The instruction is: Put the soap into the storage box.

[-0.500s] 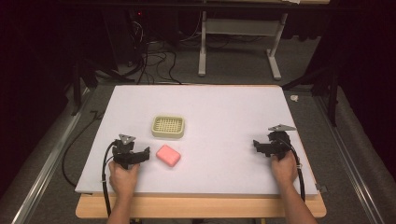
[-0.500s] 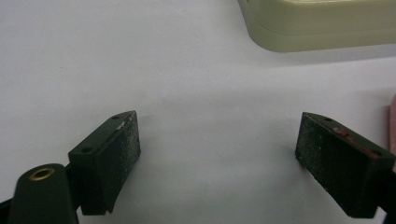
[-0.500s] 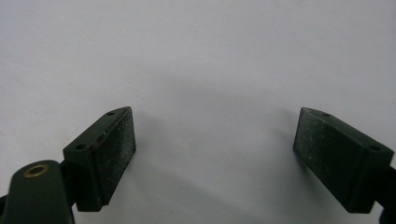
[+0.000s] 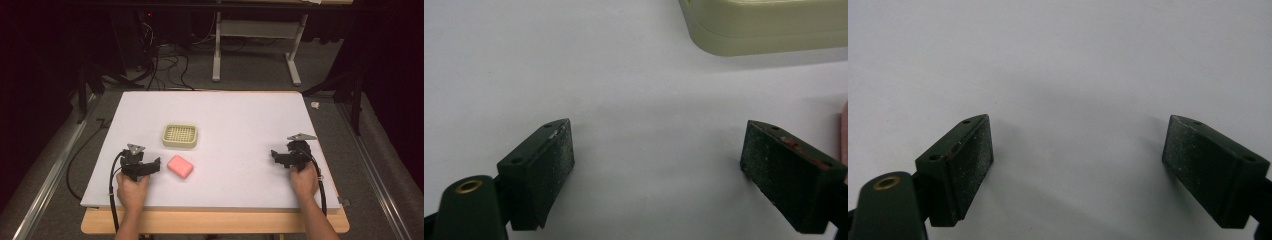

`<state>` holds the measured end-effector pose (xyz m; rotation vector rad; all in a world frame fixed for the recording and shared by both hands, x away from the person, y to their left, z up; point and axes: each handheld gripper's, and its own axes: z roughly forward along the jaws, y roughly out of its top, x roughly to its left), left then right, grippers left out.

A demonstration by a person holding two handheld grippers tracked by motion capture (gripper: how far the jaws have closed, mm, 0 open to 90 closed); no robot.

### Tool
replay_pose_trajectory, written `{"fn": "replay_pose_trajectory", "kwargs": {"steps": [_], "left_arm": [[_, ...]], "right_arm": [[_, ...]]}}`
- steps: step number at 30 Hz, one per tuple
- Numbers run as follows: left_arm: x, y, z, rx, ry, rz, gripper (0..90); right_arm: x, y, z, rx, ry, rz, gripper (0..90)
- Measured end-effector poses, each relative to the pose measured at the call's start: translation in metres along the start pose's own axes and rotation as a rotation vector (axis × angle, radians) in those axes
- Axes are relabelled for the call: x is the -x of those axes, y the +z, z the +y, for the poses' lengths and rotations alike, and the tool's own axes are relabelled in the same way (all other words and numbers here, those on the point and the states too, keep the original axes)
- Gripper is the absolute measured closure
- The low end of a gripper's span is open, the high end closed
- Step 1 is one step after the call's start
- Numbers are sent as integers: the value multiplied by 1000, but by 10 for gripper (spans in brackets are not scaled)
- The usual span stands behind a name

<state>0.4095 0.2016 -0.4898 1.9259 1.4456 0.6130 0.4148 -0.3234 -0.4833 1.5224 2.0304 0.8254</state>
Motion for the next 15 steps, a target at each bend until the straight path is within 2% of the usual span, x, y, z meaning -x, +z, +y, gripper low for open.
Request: {"fn": "replay_pose_trajectory", "kwargs": {"steps": [15], "left_arm": [[0,0,0,-2,-1,0,145]], "right_arm": [[0,0,0,1,0,2,134]]}}
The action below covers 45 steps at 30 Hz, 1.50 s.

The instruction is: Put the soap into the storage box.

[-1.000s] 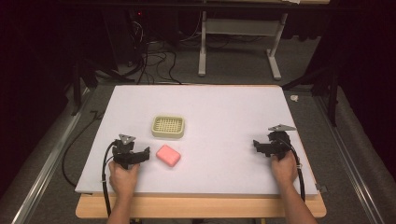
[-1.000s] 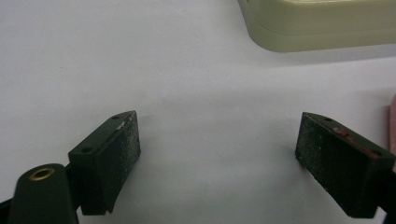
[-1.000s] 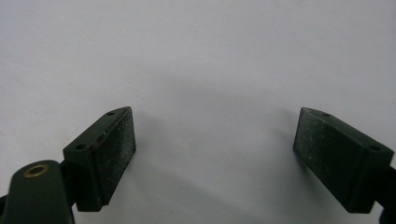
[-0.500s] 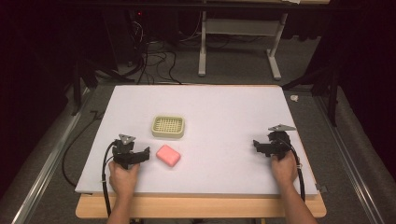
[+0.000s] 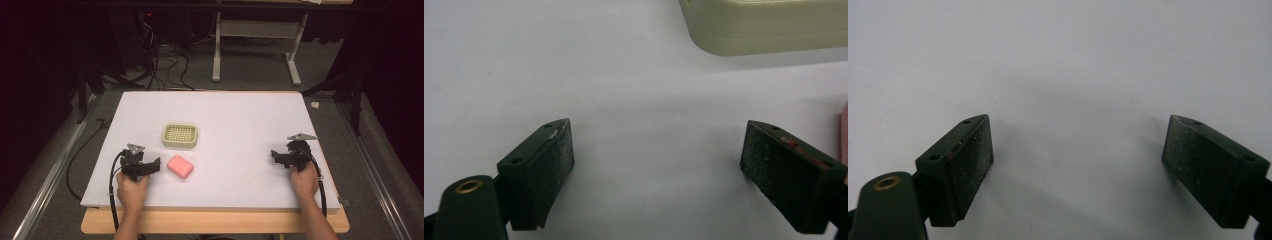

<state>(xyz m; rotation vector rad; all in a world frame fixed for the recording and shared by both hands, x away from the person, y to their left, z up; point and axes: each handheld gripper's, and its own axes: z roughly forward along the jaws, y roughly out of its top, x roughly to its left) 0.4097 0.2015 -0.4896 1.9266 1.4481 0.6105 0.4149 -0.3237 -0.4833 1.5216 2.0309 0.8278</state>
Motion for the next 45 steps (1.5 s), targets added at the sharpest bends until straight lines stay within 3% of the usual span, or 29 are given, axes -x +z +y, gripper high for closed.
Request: {"fn": "replay_pose_trajectory", "kwargs": {"steps": [23,26,36,45], "left_arm": [[-2,-1,2,-12,-15,-14,136],[-2,-4,3,-6,-23,-35,116],[0,-16,4,34,3,-69,100],[11,-29,5,62,39,-140,83]], "right_arm": [[0,0,0,-1,2,3,134],[0,0,0,-1,2,4,134],[0,0,0,-1,2,4,135],[1,0,0,-1,2,4,135]]}}
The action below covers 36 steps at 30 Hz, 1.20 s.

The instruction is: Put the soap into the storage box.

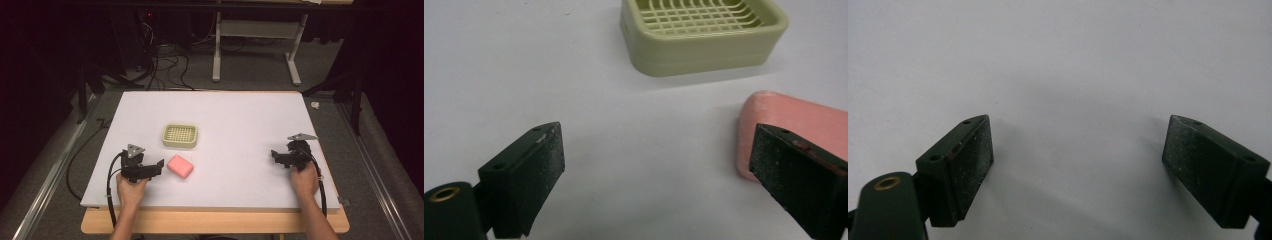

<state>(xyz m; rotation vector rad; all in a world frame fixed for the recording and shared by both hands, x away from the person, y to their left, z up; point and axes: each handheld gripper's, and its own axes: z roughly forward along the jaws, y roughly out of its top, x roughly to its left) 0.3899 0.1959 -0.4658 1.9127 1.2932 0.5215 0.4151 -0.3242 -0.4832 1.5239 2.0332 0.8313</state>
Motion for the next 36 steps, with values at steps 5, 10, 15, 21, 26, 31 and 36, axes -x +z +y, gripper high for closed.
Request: {"fn": "replay_pose_trajectory", "kwargs": {"steps": [5,10,15,21,26,31,36], "left_arm": [[11,-5,5,14,38,-28,72],[21,-7,6,21,61,-63,68],[33,-6,8,17,93,-96,59],[47,0,10,4,121,-121,43],[53,4,10,-11,132,-135,35],[60,11,10,-32,146,-146,18],[64,17,10,-53,147,-156,7]], "right_arm": [[0,0,0,0,0,0,135],[0,0,0,1,-1,-2,134],[0,0,0,1,-1,-2,134],[0,0,0,0,-1,-1,134],[0,0,0,0,0,0,134],[0,0,0,0,0,0,134],[0,0,0,0,0,0,134]]}}
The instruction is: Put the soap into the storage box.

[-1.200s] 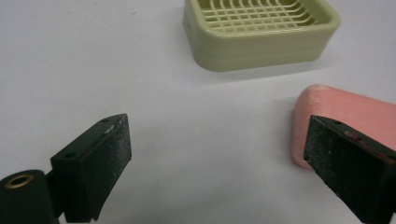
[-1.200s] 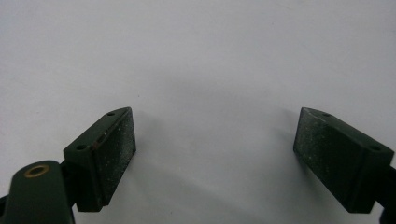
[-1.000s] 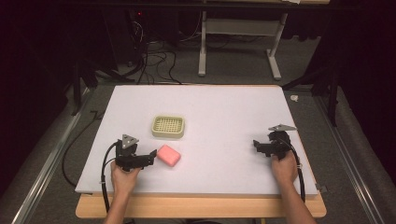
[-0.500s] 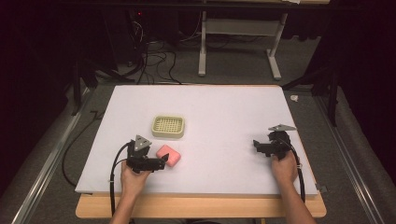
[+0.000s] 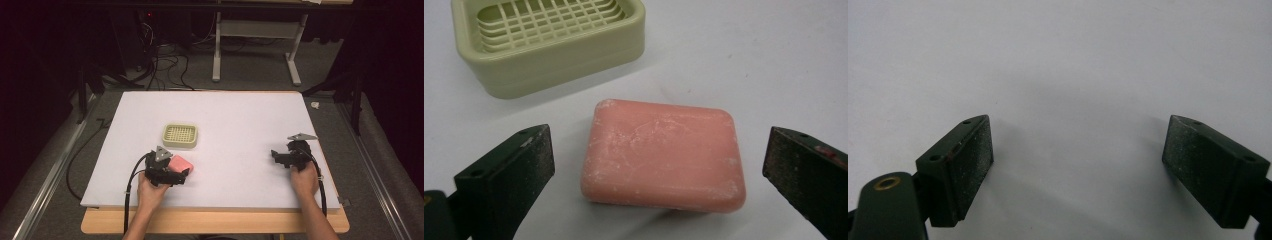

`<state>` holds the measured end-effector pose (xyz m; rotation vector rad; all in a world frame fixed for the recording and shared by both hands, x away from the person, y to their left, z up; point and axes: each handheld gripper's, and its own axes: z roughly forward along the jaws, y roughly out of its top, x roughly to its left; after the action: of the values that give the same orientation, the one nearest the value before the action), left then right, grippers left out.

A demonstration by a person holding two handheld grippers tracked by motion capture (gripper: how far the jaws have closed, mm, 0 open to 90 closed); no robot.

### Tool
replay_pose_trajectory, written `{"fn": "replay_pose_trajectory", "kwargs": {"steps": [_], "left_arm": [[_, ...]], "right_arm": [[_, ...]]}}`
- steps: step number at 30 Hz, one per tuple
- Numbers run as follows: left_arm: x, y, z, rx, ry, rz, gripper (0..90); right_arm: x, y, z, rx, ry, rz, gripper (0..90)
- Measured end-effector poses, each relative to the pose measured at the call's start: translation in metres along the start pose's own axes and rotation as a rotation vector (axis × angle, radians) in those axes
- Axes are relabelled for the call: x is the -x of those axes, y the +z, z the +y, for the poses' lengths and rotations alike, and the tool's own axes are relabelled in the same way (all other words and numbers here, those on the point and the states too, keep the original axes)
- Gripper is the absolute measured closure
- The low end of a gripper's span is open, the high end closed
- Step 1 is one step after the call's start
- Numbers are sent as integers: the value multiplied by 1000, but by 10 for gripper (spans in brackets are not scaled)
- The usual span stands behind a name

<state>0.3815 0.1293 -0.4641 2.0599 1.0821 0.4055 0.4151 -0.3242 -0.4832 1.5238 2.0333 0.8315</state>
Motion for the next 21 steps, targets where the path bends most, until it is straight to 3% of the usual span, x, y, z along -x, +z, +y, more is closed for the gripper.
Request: {"fn": "replay_pose_trajectory", "kwargs": {"steps": [11,21], "left_arm": [[6,16,0,-47,26,-3,3],[7,25,-1,-76,37,19,3]], "right_arm": [[0,0,0,0,0,0,134],[0,0,0,1,0,-2,135]]}}
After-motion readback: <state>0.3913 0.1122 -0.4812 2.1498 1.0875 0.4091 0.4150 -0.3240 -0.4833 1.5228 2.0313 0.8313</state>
